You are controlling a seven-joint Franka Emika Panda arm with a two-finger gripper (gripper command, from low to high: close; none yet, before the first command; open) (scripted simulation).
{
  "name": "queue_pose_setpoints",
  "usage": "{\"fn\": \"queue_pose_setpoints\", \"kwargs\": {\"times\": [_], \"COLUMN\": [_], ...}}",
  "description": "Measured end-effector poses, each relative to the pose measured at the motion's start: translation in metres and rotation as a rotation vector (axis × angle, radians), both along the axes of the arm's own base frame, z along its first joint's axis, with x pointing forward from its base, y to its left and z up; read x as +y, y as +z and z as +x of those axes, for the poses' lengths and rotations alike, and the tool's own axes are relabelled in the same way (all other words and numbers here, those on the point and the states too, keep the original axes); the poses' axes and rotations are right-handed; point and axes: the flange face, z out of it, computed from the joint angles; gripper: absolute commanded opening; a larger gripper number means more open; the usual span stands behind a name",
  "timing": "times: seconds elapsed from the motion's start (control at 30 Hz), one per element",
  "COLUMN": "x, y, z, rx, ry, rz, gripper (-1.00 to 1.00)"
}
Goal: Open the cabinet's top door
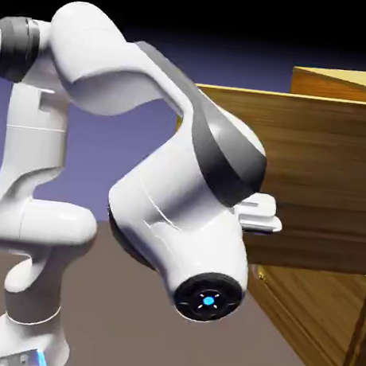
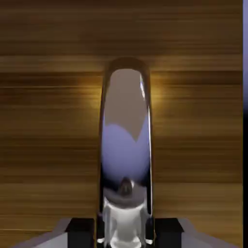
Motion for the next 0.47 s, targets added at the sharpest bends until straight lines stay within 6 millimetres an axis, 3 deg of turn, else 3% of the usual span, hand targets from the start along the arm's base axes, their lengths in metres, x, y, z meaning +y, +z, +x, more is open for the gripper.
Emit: {"fn": "queue_pose_setpoints", "kwargs": {"times": [0.47], "x": [-0.099], "y": [0.0], "z": [0.021], "rx": [0.0], "ry": [0.279], "rz": [0.0], "gripper": [-1.0]}}
